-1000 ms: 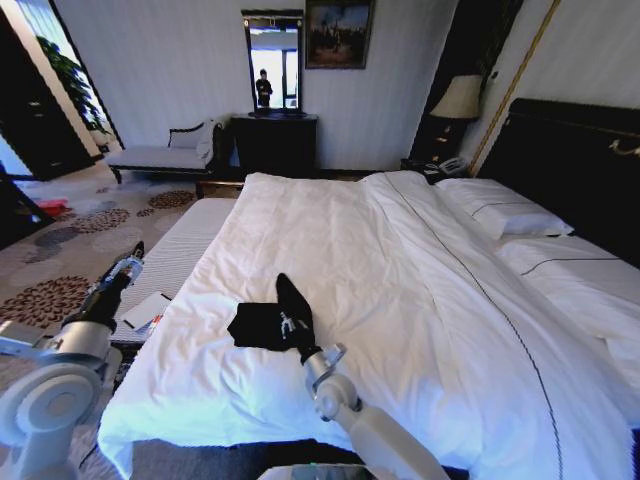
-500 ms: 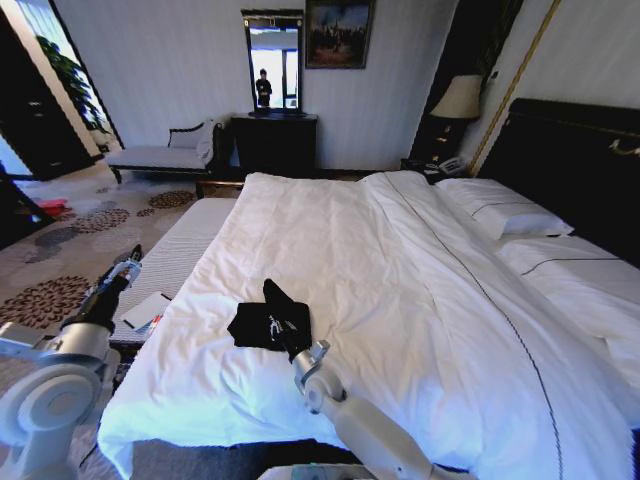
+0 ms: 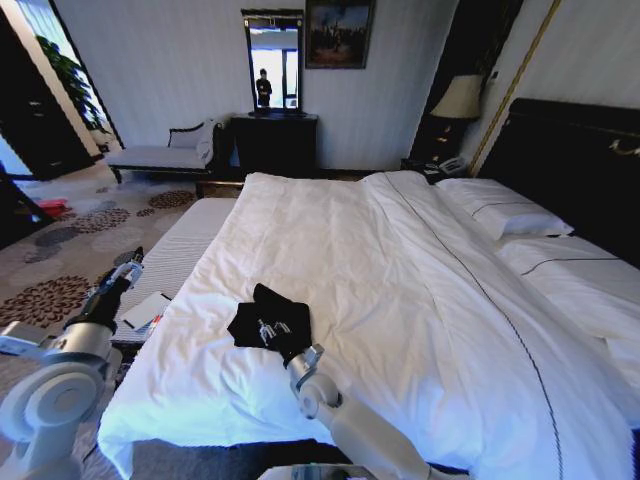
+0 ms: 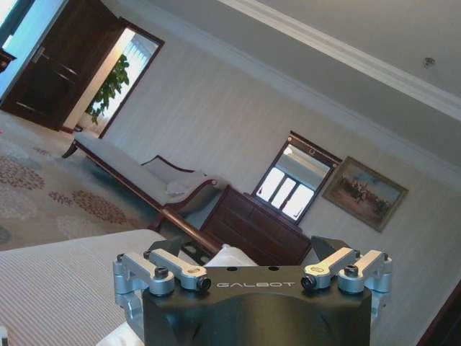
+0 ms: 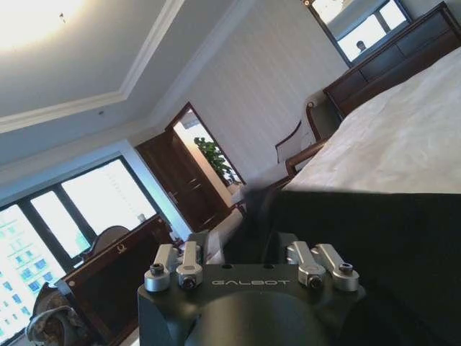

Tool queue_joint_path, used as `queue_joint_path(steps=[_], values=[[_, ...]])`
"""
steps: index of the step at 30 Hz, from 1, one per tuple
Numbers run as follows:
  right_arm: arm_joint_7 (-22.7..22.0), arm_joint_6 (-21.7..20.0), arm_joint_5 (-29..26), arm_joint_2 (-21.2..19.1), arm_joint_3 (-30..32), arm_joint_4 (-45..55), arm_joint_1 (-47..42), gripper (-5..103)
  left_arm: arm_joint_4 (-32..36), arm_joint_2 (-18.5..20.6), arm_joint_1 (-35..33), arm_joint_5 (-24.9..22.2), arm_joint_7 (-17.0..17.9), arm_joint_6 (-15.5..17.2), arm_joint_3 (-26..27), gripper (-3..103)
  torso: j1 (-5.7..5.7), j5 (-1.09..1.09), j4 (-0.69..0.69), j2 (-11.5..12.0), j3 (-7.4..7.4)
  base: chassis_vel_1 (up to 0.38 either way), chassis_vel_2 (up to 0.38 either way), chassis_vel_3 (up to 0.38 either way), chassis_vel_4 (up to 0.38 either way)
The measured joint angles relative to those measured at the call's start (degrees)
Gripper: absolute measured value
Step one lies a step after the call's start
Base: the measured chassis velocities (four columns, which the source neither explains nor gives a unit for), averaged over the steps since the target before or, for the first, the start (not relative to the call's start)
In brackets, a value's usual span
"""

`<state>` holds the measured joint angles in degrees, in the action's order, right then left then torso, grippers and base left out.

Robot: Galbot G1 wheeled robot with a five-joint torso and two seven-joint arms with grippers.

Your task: Fold the clothes on the bed.

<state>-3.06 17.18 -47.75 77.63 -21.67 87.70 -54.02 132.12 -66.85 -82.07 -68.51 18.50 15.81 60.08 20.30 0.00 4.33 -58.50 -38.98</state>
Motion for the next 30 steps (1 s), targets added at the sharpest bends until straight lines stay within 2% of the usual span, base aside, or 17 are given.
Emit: queue_joint_path(steps=[1, 2, 5, 8, 9, 12, 17, 21, 22, 24, 25, 27, 28, 30], values=[[0.03, 0.11, -0.13, 0.15, -0.02, 0.11, 0.1, 50, -0.02, -0.08, -0.05, 0.22, 0.0, 0.0, -0.16, 100, 0.0, 0.0, 0.0, 0.0, 0.0, 0.0, 0.0, 0.0, 0.0], [0.06, 0.19, -0.72, 0.36, -0.05, 0.58, 0.34, 61, -0.07, -0.19, -0.18, 0.55, 0.0, 0.02, -0.33, 100, 0.0, 0.0, 0.0, 0.0, 0.0, 0.0, 0.0, 0.0, 0.0], [0.06, 0.24, -1.99, 0.58, -0.25, 1.71, 0.68, 66, -0.17, -0.24, -0.33, 0.88, 0.0, 0.05, -0.39, 100, 0.01, 0.0, 0.0, 0.0, 0.0, 0.0, 0.0, 0.0, 0.0], [0.06, 0.44, -3.39, 0.94, -0.12, 3.46, 0.98, 83, -0.38, -0.25, -0.56, 1.14, -0.01, 0.09, -0.3, 100, 0.0, 0.0, -0.01, 0.0, 0.0, 0.0, 0.0, 0.0, 0.0], [0.06, 0.44, -3.39, 0.94, -0.12, 3.46, 0.98, 83, -0.38, -0.25, -0.56, 1.14, -0.01, 0.09, -0.3, 100, 0.0, 0.0, -0.01, 0.0, 0.0, 0.0, 0.0, 0.0, 0.0], [-1.36, -0.18, -6.52, 1.06, 1.81, 4.56, 0.93, 97, -1.14, -0.3, -0.69, 1.86, -0.04, 0.24, -1.32, 100, 0.0, 0.0, -0.01, 0.0, 0.0, 0.0, 0.0, 0.0, 0.0], [-4.35, -1.11, -7.92, 0.83, 4.61, 4.47, 0.59, 100, -2.66, -0.28, -0.1, 3.42, -0.19, 0.24, -3.96, 100, 0.0, 0.01, -0.02, 0.0, 0.0, 0.0, 0.0, 0.0, 0.0], [-8.33, -2.12, -10.93, -1.26, 11.83, 6.78, -0.59, 100, -5.03, 0.38, 1.64, 3.56, -0.49, 0.72, -8.57, 100, 0.0, 0.01, 0.02, 0.0, 0.0, 0.0, 0.0, 0.0, 0.0], [-8.33, -2.12, -10.93, -1.26, 11.83, 6.78, -0.59, 100, -5.03, 0.38, 1.64, 3.56, -0.49, 0.72, -8.57, 100, 0.0, 0.01, 0.02, 0.0, 0.0, 0.0, 0.0, 0.0, 0.0], [-11.66, -2.18, -12.34, -2.64, 14.98, 6.98, -0.51, 100, -5.82, 0.83, 1.1, 5.54, -1.76, 0.82, -10.6, 100, 0.0, 0.01, 0.06, 0.0, 0.0, 0.0, 0.0, 0.0, 0.0], [-12.82, -2.2, -12.97, -3.4, 16.47, 6.33, -0.04, 100, -6.21, 1.08, 0.37, 8.14, -2.94, 0.69, -11.7, 100, 0.0, 0.02, -0.04, 0.0, 0.0, 0.0, 0.0, 0.0, 0.0], [-13.25, -2.2, -13.13, -3.74, 17.29, 6.19, -0.02, 100, -6.5, 1.26, 0.34, 9.07, -3.3, 0.64, -12.32, 100, 0.01, 0.03, -0.07, 0.0, 0.0, 0.0, 0.0, 0.0, 0.0], [-14.19, -2.21, -13.42, -4.34, 18.93, 6.26, -0.28, 100, -7.36, 1.84, 0.76, 10.76, -3.92, 0.55, -14.36, 100, 0.0, 0.04, -0.07, 0.0, 0.0, 0.0, 0.0, 0.0, 0.0], [-18.5, -3.02, -13.89, -5.46, 23.95, 7.99, -1.97, 100, -10.2, 3.19, 2.89, 13.95, -5.16, 0.44, -21.51, 100, 0.0, 0.02, 0.02, 0.0, 0.0, 0.0, 0.0, 0.0, 0.0]])
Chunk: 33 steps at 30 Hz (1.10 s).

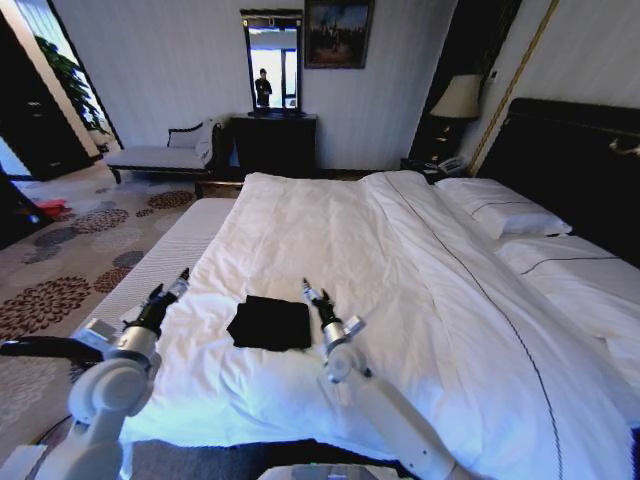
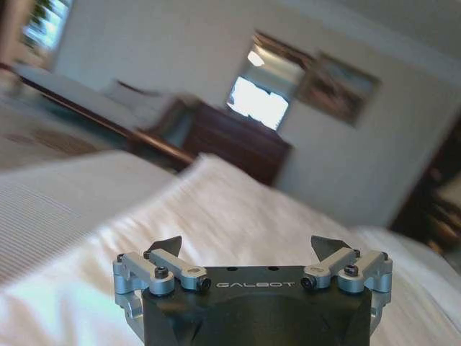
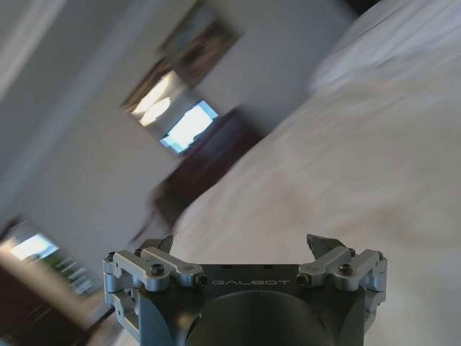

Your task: Fold the clothes on the bed.

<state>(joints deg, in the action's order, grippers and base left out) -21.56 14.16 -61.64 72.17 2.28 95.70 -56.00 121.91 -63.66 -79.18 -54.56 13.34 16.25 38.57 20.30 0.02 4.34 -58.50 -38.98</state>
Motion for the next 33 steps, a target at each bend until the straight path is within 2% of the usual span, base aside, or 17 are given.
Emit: queue_joint_path(steps=[1, 4, 5, 6, 8, 10, 13, 16, 19, 20, 23, 26, 27, 32, 33], values=[[0.0, 0.0, 0.0, 0.0, 0.0, 0.0, 0.0, 100, 0.0, 0.0, 0.0, 0.0, 0.0, 0.0, 0.0, 100, 0.0, 0.0, 0.0, 0.0, 0.0, 0.0, 0.0, 0.0, 0.0], [-5.8, -1.18, 1.8, -0.2, 6.23, 1.96, -2.59, 100, -4.79, 1.12, 2.37, 6.2, -3.93, -1.44, -8.48, 100, 0.0, 0.01, 0.01, 0.0, 0.0, 0.0, 0.0, 0.0, 0.0], [-5.8, -1.18, 1.8, -0.2, 6.23, 1.96, -2.59, 100, -4.79, 1.12, 2.37, 6.2, -3.93, -1.44, -8.48, 100, 0.0, 0.01, 0.01, 0.0, 0.0, 0.0, 0.0, 0.0, 0.0], [-6.85, -1.3, 2.18, 0.0, 8.91, 3.02, -3.93, 100, -7.33, 1.4, 3.71, 8.69, -5.76, -2.23, -11.69, 100, 0.0, 0.0, 0.0, 0.0, 0.0, 0.0, 0.0, 0.0, 0.0], [-7.43, -1.4, 2.28, 0.28, 12.29, 4.84, -6.37, 100, -10.83, 1.38, 6.56, 10.53, -7.28, -3.26, -15.97, 100, 0.0, 0.0, -0.03, 0.0, 0.0, 0.0, 0.0, 0.0, 0.0], [-7.46, -1.4, 2.42, 0.34, 13.22, 5.38, -7.3, 100, -12.15, 1.16, 7.79, 10.91, -7.76, -3.71, -17.59, 100, 0.0, 0.01, -0.02, 0.0, 0.0, 0.0, 0.0, 0.0, 0.0], [-7.66, -1.63, 3.15, 0.39, 15.62, 7.84, -11.41, 100, -16.6, -0.05, 10.36, 14.12, -8.27, -4.46, -21.72, 100, 0.0, -0.01, 0.01, 0.0, 0.0, 0.0, 0.0, 0.0, 0.0], [-7.85, -1.71, 3.47, 0.41, 16.25, 8.69, -12.71, 100, -18.21, -0.29, 10.35, 15.79, -8.09, -4.45, -22.32, 100, 0.0, 0.0, 0.0, 0.0, 0.0, 0.0, 0.0, 0.0, 0.0], [-8.63, -1.9, 3.96, 0.46, 17.3, 10.72, -14.92, 100, -21.99, -0.19, 8.25, 21.0, -7.21, -4.46, -19.4, 100, 0.0, -0.02, -0.03, 0.0, 0.0, 0.0, 0.0, 0.0, 0.0], [-8.63, -1.9, 3.96, 0.46, 17.3, 10.72, -14.92, 100, -21.99, -0.19, 8.25, 21.0, -7.21, -4.46, -19.4, 100, 0.0, -0.02, -0.03, 0.0, 0.0, 0.0, 0.0, 0.0, 0.0], [-8.78, -1.93, 4.74, 0.72, 17.43, 11.49, -15.92, 100, -23.01, 0.75, 5.57, 21.77, -7.04, -4.71, -14.39, 100, 0.0, -0.02, -0.04, 0.0, 0.01, 0.0, 0.0, 0.0, 0.0], [-8.76, -1.94, 5.7, 1.25, 17.22, 12.04, -17.17, 100, -21.91, 1.44, 2.4, 19.56, -6.58, -4.69, -9.41, 100, 0.0, -0.02, -0.04, 0.0, 0.0, 0.0, 0.0, 0.0, 0.0], [-8.76, -1.94, 5.7, 1.25, 17.22, 12.04, -17.17, 100, -21.91, 1.44, 2.4, 19.56, -6.58, -4.69, -9.41, 100, 0.0, -0.02, -0.04, 0.0, 0.0, 0.0, 0.0, 0.0, 0.0], [-8.07, -1.79, 7.13, 1.48, 17.51, 14.16, -19.26, 100, -13.47, 1.07, -3.72, 14.38, -6.23, -5.35, -0.82, 100, 0.0, -0.03, -0.02, 0.0, 0.01, 0.0, 0.0, 0.0, 0.0], [-8.07, -1.79, 7.13, 1.48, 17.51, 14.16, -19.26, 100, -13.47, 1.07, -3.72, 14.38, -6.23, -5.35, -0.82, 100, 0.0, -0.03, -0.02, 0.0, 0.01, 0.0, 0.0, 0.0, 0.0]])
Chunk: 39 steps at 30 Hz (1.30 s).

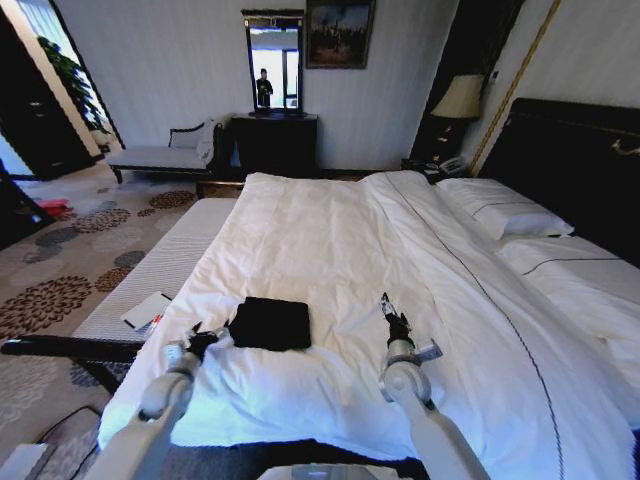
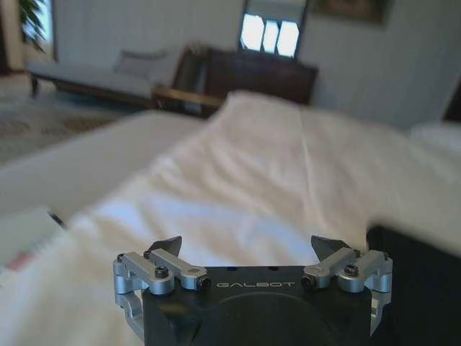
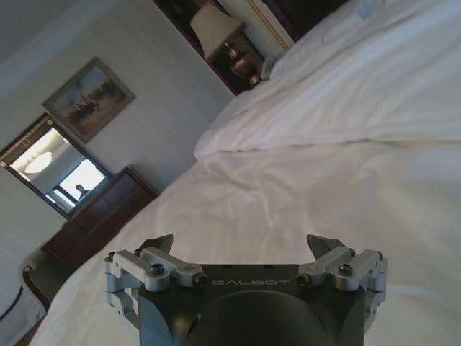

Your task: Fold the clothes on the bed.

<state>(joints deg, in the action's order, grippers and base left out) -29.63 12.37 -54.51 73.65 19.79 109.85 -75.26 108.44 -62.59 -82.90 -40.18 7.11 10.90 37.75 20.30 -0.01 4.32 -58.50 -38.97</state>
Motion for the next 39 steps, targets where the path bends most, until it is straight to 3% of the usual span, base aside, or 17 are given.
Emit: queue_joint_path(steps=[4, 7, 10, 11, 13, 15, 17, 18, 20, 21, 24, 26, 32, 39], values=[[2.08, 1.27, 4.57, -2.18, 0.04, 2.14, -2.4, 100, 8.69, -1.67, -6.28, -5.42, 0.17, -2.05, 8.84, 100, -0.01, 0.02, -0.01, 0.0, 0.0, 0.0, 0.0, 0.0, 0.0], [4.37, 2.26, 7.21, -3.58, 0.37, 4.28, -4.34, 100, 12.11, -2.74, -9.35, -5.68, 0.04, -3.98, 11.94, 100, -0.01, 0.02, -0.01, 0.0, 0.0, 0.0, 0.0, 0.0, 0.0], [7.0, 3.36, 14.65, -4.6, 3.27, 9.41, -9.89, 100, 15.58, -3.42, -12.43, -2.77, -0.75, -7.82, 13.84, 100, -0.01, 0.02, -0.03, 0.0, 0.0, 0.0, 0.0, 0.0, 0.0], [7.0, 3.36, 14.65, -4.6, 3.27, 9.41, -9.89, 100, 15.58, -3.42, -12.43, -2.77, -0.75, -7.82, 13.84, 100, -0.01, 0.02, -0.03, 0.0, 0.0, 0.0, 0.0, 0.0, 0.0], [7.95, 6.73, 22.11, -4.75, 5.9, 12.46, -15.79, 100, 17.04, -4.03, -14.62, 2.34, -0.87, -13.93, 13.46, 100, -0.01, 0.01, 0.1, 0.0, 0.01, 0.0, 0.0, 0.0, 0.0], [8.13, 7.22, 23.16, -4.87, 6.15, 12.83, -16.62, 100, 17.2, -4.2, -15.01, 3.09, -0.91, -14.81, 13.36, 100, -0.01, 0.01, 0.07, 0.0, 0.0, 0.0, 0.0, 0.0, 0.0], [9.24, 9.34, 29.37, -5.5, 7.42, 14.86, -21.66, 100, 19.24, -6.18, -18.71, 8.7, -1.76, -18.79, 11.63, 100, -0.01, 0.01, -0.03, -0.01, 0.0, 0.0, 0.0, 0.0, 0.0], [9.49, 9.63, 31.18, -5.55, 7.75, 15.39, -22.81, 100, 19.97, -6.72, -19.44, 9.61, -1.85, -19.21, 10.94, 100, -0.02, 0.01, -0.03, -0.01, 0.0, 0.0, 0.0, 0.0, 0.0], [10.37, 10.02, 36.89, -5.38, 8.74, 16.12, -25.5, 100, 21.9, -8.23, -20.83, 12.17, -1.93, -19.5, 8.57, 100, -0.02, 0.02, -0.01, -0.01, 0.0, 0.0, 0.0, 0.0, 0.0], [10.37, 10.02, 36.89, -5.38, 8.74, 16.12, -25.5, 100, 21.9, -8.23, -20.83, 12.17, -1.93, -19.5, 8.57, 100, -0.02, 0.02, -0.01, -0.01, 0.0, 0.0, 0.0, 0.0, 0.0], [11.77, 10.58, 46.45, -4.19, 10.9, 15.78, -27.67, 100, 23.8, -9.78, -21.87, 16.42, -2.08, -19.24, 4.38, 100, -0.01, 0.02, -0.01, -0.01, 0.0, 0.0, 0.0, 0.0, 0.0], [12.35, 10.87, 50.91, -3.68, 12.12, 15.38, -28.87, 100, 24.81, -9.95, -22.15, 16.83, -2.47, -18.59, 1.83, 100, 0.0, 0.02, 0.0, -0.01, -0.01, 0.0, 0.0, 0.0, 0.0], [11.77, 9.71, 52.41, -3.79, 12.58, 15.06, -29.58, 100, 26.33, -9.63, -22.37, 16.04, -3.05, -17.23, -1.16, 100, -0.01, 0.02, 0.0, -0.01, 0.0, 0.0, 0.0, 0.0, 0.0], [8.65, 2.91, 47.67, -6.78, 12.63, 19.38, -31.13, 100, 30.1, -8.01, -25.45, 16.76, -4.75, -15.54, -4.73, 100, 0.0, 0.02, 0.0, 0.0, -0.01, 0.0, 0.0, 0.0, 0.0]])
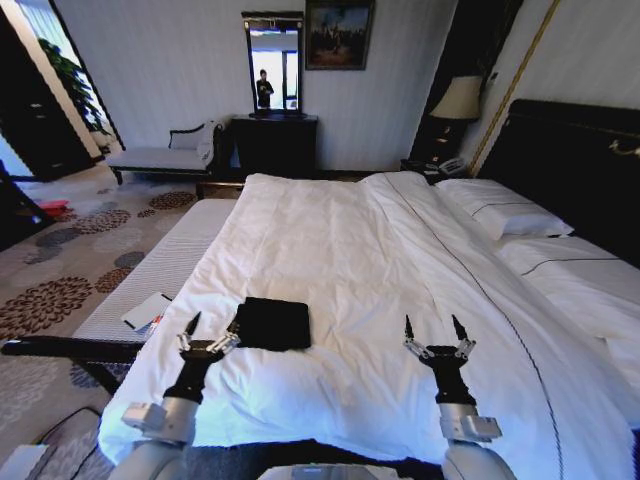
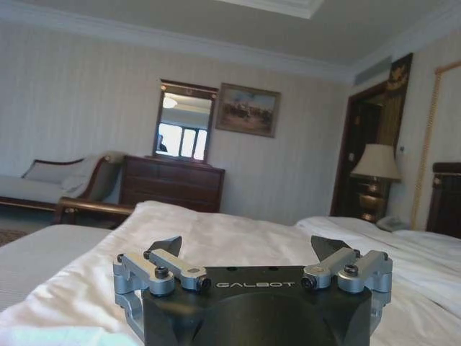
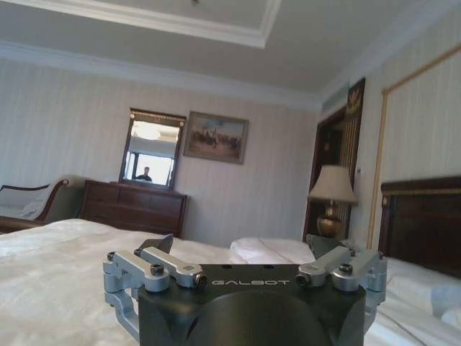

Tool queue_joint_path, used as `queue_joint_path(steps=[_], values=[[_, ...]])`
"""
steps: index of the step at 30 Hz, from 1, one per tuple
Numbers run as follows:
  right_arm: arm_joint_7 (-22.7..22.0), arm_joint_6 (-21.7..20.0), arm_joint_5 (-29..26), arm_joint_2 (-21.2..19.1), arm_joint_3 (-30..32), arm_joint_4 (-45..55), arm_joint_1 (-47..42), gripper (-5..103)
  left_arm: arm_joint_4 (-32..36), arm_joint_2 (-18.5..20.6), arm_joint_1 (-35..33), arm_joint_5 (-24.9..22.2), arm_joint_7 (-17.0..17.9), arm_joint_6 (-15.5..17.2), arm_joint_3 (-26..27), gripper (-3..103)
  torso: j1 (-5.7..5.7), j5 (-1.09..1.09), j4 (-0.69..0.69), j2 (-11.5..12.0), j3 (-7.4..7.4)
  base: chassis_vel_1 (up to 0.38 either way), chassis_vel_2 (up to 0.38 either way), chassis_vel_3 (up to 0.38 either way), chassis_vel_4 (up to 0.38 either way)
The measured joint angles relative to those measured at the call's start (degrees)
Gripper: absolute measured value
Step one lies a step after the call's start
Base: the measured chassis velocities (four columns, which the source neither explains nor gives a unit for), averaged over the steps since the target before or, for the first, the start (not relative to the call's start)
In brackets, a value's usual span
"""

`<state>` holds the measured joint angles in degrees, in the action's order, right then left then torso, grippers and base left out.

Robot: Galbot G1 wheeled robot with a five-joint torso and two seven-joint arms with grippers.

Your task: Fold the clothes on the bed.

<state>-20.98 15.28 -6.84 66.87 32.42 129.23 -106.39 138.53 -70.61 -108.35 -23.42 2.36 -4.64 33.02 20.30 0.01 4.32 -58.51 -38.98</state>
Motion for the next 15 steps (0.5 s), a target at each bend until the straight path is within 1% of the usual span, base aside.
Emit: queue_joint_path(steps=[3, 15], values=[[-0.09, -0.94, -1.2, -0.54, 0.3, 0.96, -0.27, 100, 0.35, 0.12, -0.32, 0.03, -0.09, 0.39, 0.0, 100, 0.0, -0.01, 0.0, -0.01, 0.0, 0.0, 0.0, 0.0, 0.0], [-0.12, -1.01, -1.52, -0.56, 0.32, 1.01, -0.19, 100, 0.32, 0.15, -0.23, -0.04, -0.09, 0.48, 0.15, 100, 0.01, -0.01, 0.0, 0.0, 0.0, 0.0, 0.0, 0.0, 0.0]])
